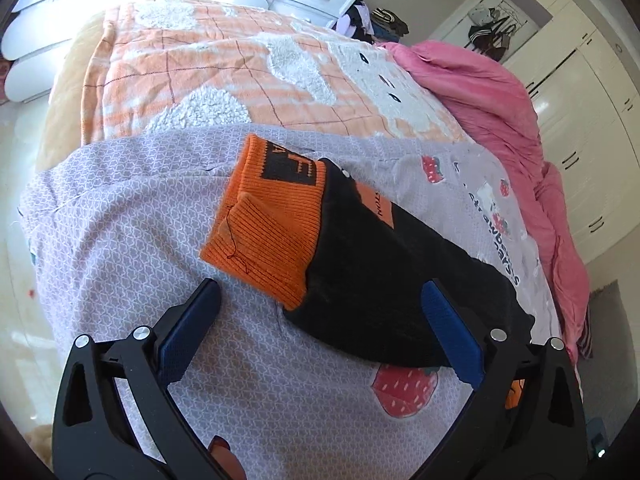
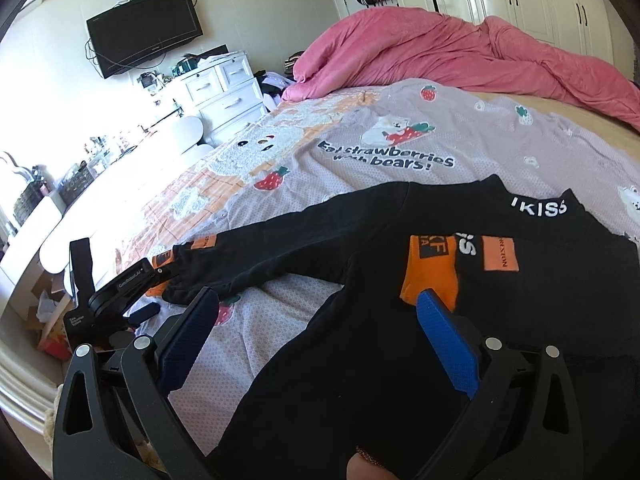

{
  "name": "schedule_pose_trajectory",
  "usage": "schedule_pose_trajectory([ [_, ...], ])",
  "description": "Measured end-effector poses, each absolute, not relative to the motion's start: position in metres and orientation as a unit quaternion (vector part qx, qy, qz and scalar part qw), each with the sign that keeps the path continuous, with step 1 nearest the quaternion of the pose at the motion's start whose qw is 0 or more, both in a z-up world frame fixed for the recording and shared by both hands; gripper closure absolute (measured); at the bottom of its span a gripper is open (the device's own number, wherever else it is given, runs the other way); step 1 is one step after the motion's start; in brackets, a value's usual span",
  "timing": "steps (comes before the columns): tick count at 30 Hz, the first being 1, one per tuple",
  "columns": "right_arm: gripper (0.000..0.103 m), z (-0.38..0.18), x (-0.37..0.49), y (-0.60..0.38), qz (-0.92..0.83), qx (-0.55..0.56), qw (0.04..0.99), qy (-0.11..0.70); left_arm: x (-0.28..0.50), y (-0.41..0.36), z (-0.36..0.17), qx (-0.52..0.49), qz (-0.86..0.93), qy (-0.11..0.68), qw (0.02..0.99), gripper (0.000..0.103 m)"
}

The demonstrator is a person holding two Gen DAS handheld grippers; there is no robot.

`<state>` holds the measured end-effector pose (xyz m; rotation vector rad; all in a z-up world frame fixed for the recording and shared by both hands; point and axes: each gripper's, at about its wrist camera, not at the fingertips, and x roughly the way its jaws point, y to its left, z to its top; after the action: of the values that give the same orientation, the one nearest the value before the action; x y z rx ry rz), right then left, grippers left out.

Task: Fold small clothes
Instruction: 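Grasp the orange cuff of the other sleeve with the left tool, then lift and carry the sleeve with the left tool across the shirt body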

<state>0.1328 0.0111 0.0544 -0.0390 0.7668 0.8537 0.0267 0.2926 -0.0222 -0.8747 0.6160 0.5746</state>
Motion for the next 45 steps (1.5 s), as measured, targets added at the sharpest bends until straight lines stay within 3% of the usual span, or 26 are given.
schedule_pose_trajectory([
  [10, 0.004, 0.047, 0.137, 0.001, 0.397, -0.002, 0.839, 0.373, -0.003, 0.299, -0.022, -0.503, 0.264, 0.236, 0.788, 0.009],
  [18, 0.004, 0.034, 0.139, 0.006, 0.401, -0.001, 0.829, 0.390, 0.007, 0.299, -0.027, -0.494, 0.281, 0.209, 0.796, 0.012],
  [19, 0.004, 0.032, 0.139, 0.007, 0.402, -0.002, 0.828, 0.392, 0.010, 0.299, -0.026, -0.488, 0.291, 0.205, 0.797, 0.016],
  [21, 0.004, 0.032, 0.139, 0.007, 0.403, -0.006, 0.827, 0.393, 0.014, 0.300, -0.024, -0.478, 0.297, 0.203, 0.801, 0.056],
  [24, 0.004, 0.031, 0.139, 0.005, 0.401, -0.005, 0.827, 0.393, 0.021, 0.305, -0.027, -0.467, 0.302, 0.210, 0.804, 0.086],
  [26, 0.004, 0.031, 0.139, 0.004, 0.399, -0.001, 0.827, 0.395, 0.020, 0.306, -0.030, -0.477, 0.287, 0.204, 0.805, 0.097],
  [45, 0.004, 0.014, 0.136, -0.064, 0.343, 0.070, 0.841, 0.413, 0.036, 0.254, 0.095, -0.381, 0.148, 0.114, 0.905, 0.100],
])
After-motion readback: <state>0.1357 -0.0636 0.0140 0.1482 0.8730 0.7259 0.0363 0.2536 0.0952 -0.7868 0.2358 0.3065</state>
